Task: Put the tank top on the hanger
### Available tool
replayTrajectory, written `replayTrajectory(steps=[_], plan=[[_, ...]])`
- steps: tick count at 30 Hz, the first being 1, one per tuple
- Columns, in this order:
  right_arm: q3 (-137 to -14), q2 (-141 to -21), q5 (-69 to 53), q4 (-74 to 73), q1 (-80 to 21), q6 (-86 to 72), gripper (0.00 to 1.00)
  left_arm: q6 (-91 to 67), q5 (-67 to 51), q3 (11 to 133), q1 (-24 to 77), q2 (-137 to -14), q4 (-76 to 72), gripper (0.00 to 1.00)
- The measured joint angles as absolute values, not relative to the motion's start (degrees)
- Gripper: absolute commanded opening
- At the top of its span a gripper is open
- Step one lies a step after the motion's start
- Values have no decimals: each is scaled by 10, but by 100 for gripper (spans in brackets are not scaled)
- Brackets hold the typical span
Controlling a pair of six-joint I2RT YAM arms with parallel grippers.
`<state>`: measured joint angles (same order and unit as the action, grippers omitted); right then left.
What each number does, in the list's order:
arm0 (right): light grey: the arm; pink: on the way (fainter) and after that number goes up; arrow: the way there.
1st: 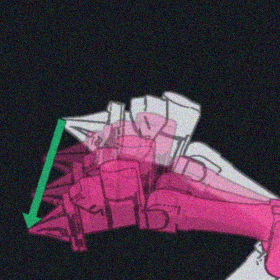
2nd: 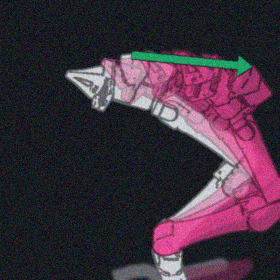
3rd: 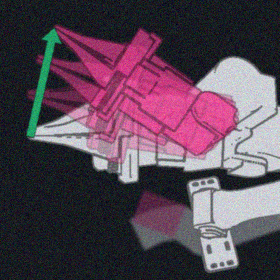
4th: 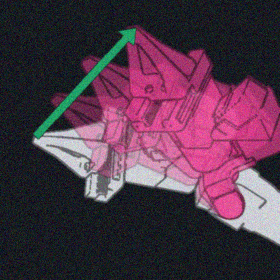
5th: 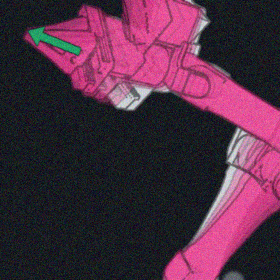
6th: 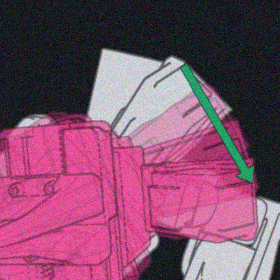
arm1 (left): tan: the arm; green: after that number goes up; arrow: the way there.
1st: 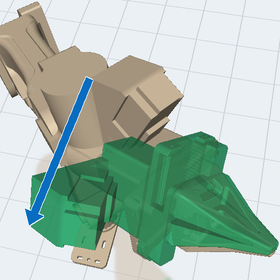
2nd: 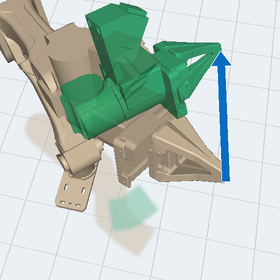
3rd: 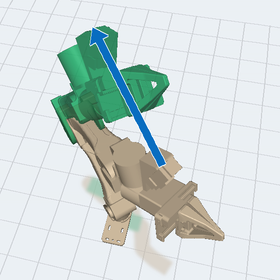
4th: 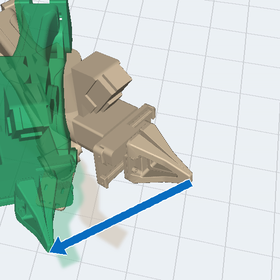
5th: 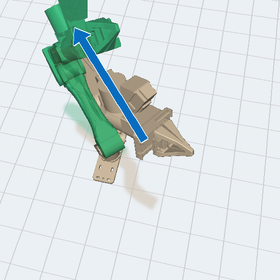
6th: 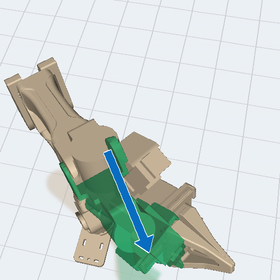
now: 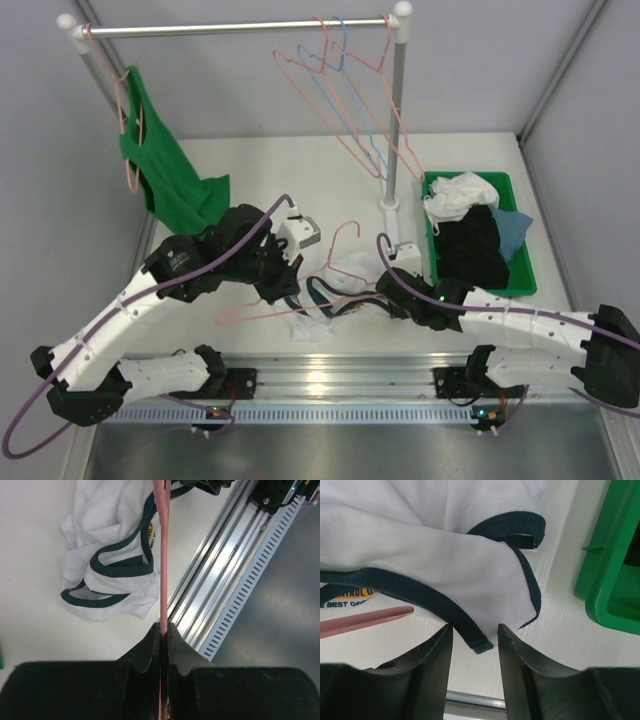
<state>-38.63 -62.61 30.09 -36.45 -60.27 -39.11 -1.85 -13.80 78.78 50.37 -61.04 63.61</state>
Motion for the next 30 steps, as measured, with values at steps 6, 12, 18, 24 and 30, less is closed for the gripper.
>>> replayTrajectory(steps=[6, 12, 18, 24, 30], plan=[[-386, -635, 300, -364, -603, -392, 37, -17, -138, 788, 512, -610, 641, 0], [-386, -636, 300, -363, -603, -392, 22, -17, -140, 787, 519, -610, 641, 0], [-386, -639, 301, -364, -602, -400, 9, -18, -147, 775, 519, -610, 640, 0], [-393, -639, 301, -377, -601, -401, 8, -20, -156, 754, 523, -621, 640, 0], [-438, -622, 297, -400, -594, -400, 8, -29, -155, 733, 525, -625, 616, 0]])
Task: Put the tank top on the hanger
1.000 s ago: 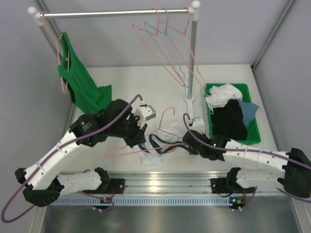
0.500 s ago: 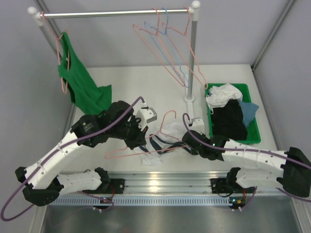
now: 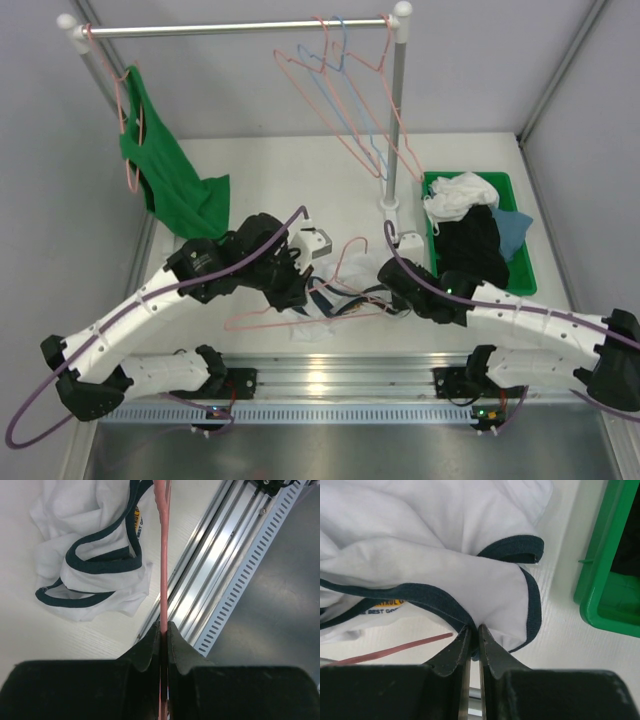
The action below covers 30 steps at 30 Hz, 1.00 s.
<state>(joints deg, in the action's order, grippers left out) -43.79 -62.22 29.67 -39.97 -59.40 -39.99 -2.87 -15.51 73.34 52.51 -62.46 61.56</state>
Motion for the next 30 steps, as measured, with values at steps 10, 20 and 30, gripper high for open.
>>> replayTrajectory(steps=[10, 20, 30], plan=[[-477, -601, 264, -408, -577, -387, 8, -50, -149, 668, 526, -606, 500, 0], [-504, -590, 205, -413, -531, -379, 8, -89, -147, 535, 527, -543, 356, 0], [-537, -581, 152, -402, -505, -375, 8, -109, -139, 411, 549, -503, 161, 0]])
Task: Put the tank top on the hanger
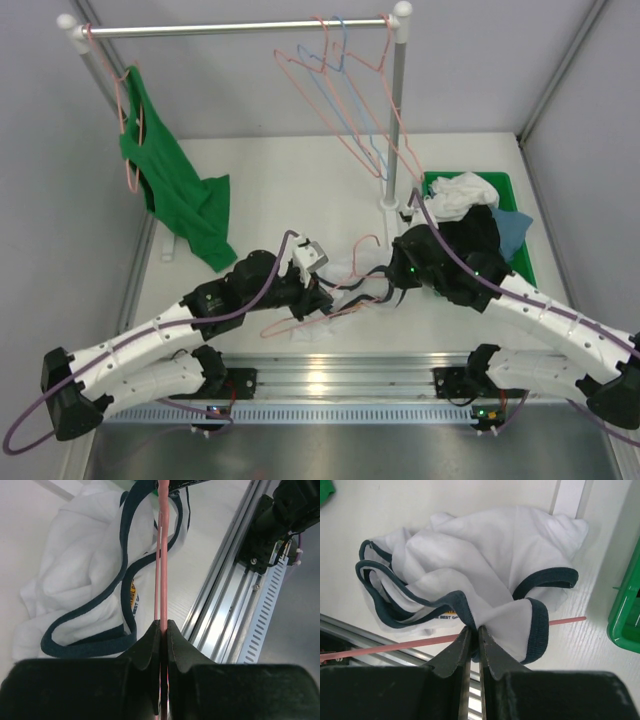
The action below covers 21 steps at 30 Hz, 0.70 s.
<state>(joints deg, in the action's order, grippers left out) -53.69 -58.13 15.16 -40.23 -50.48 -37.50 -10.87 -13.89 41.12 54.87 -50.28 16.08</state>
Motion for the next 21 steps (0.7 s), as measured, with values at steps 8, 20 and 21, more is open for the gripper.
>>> replayTrajectory(steps=[8, 20, 21], plan=[[-565, -581, 144, -400, -501, -375, 8, -109, -151, 349, 552, -499, 21, 0], [-578, -562, 151, -398, -500, -376, 24, -140, -153, 272, 554, -494, -143, 0], [-577, -556, 152, -398, -499, -376, 26, -146, -154, 267, 554, -496, -156, 0]])
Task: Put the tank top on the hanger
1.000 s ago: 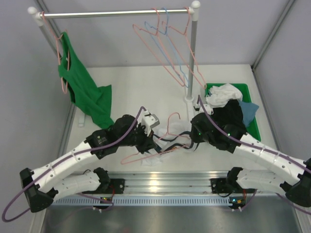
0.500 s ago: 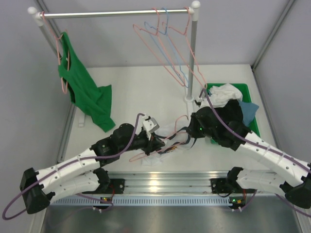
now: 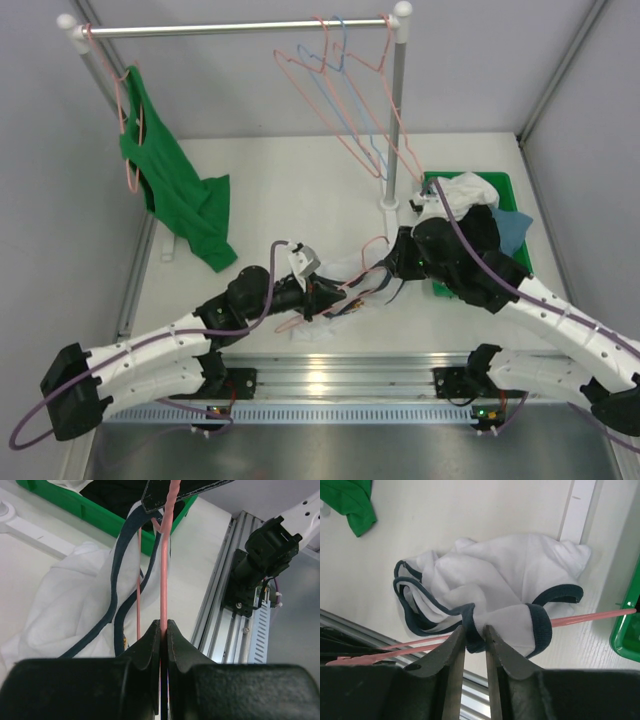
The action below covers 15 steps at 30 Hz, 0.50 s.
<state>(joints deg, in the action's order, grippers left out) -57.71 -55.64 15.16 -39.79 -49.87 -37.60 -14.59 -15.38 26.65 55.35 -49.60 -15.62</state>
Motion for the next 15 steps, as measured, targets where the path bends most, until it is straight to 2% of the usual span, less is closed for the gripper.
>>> replayTrajectory(steps=[1, 4, 6, 15], plan=[[-576, -552, 152, -396, -498, -376, 33, -151, -154, 261, 554, -498, -169, 0], [-566, -537, 158, -390, -497, -378, 43, -168, -156, 244, 554, -508, -206, 0], [-560, -531, 163, -390, -497, -377, 47, -177, -156, 238, 554, -510, -215, 0], [-503, -443, 194, -376, -496, -378, 51, -199, -149, 236, 555, -521, -253, 0]])
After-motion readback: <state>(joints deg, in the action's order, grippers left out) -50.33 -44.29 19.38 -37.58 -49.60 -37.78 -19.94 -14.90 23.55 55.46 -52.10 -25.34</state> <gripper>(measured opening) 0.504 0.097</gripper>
